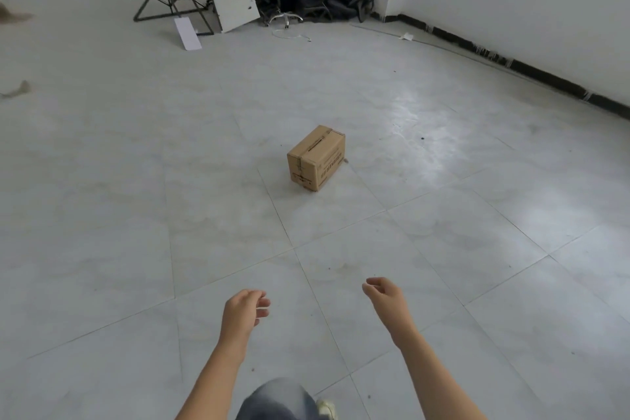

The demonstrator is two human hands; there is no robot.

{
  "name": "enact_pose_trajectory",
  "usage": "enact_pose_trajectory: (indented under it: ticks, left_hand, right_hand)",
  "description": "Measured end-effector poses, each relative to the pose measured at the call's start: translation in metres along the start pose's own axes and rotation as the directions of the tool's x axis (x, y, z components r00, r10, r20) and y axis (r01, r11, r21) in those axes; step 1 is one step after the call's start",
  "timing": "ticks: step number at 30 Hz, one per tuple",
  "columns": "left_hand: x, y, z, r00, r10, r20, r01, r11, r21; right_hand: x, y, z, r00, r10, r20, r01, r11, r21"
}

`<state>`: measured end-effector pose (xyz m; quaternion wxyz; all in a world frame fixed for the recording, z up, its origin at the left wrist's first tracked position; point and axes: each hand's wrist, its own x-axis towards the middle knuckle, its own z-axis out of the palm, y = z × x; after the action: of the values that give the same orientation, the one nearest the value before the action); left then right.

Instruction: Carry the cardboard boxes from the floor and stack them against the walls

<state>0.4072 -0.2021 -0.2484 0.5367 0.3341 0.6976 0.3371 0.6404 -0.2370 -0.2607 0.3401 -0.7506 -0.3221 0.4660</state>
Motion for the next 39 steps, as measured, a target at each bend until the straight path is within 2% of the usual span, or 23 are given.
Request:
enact_pose_trajectory:
  ticks: [3, 6, 14, 19, 26, 30, 35, 39]
  left_hand:
    - [0.03, 0.008, 0.024, 0.998, -0.057, 0.02, 0.057, 0.998, 0.021]
    - [0.075, 0.031, 0.05, 0.997, -0.08, 0.021, 0.079, 0.997, 0.026]
    - [0.227, 0.151, 0.138, 0.997, -0.026, 0.076, 0.025, 1.0, 0.009]
    - [0.305, 0.228, 0.201, 0.99, 0.002, 0.138, -0.01, 0.998, 0.056]
    - [0.367, 0.264, 0.289, 0.971, -0.076, 0.228, 0.038, 0.985, 0.166]
    - [0.408, 0.289, 0.34, 0.978, -0.093, 0.186, 0.062, 0.985, 0.163]
    - [0.454, 0.331, 0.405, 0.994, -0.081, 0.073, 0.075, 0.993, 0.086]
    - [0.472, 0.358, 0.452, 0.997, -0.075, 0.036, 0.074, 0.997, 0.035]
  right_hand:
    - [0.029, 0.004, -0.001, 0.997, 0.056, 0.048, -0.053, 0.997, -0.057]
    - [0.077, -0.008, -0.012, 0.995, 0.095, 0.008, -0.095, 0.994, -0.046]
    - [0.238, -0.109, -0.042, 0.995, 0.045, -0.087, -0.046, 0.999, -0.017]
    - [0.315, -0.164, -0.072, 0.982, 0.044, -0.181, -0.036, 0.998, 0.051]
    - [0.398, -0.167, -0.112, 0.96, 0.161, -0.231, -0.133, 0.982, 0.132]
    - [0.475, -0.182, -0.149, 0.964, 0.154, -0.215, -0.131, 0.984, 0.121]
    - [0.586, -0.23, -0.199, 0.989, 0.079, -0.129, -0.073, 0.996, 0.049]
    - [0.655, -0.266, -0.231, 0.996, 0.025, -0.083, -0.027, 1.0, -0.014]
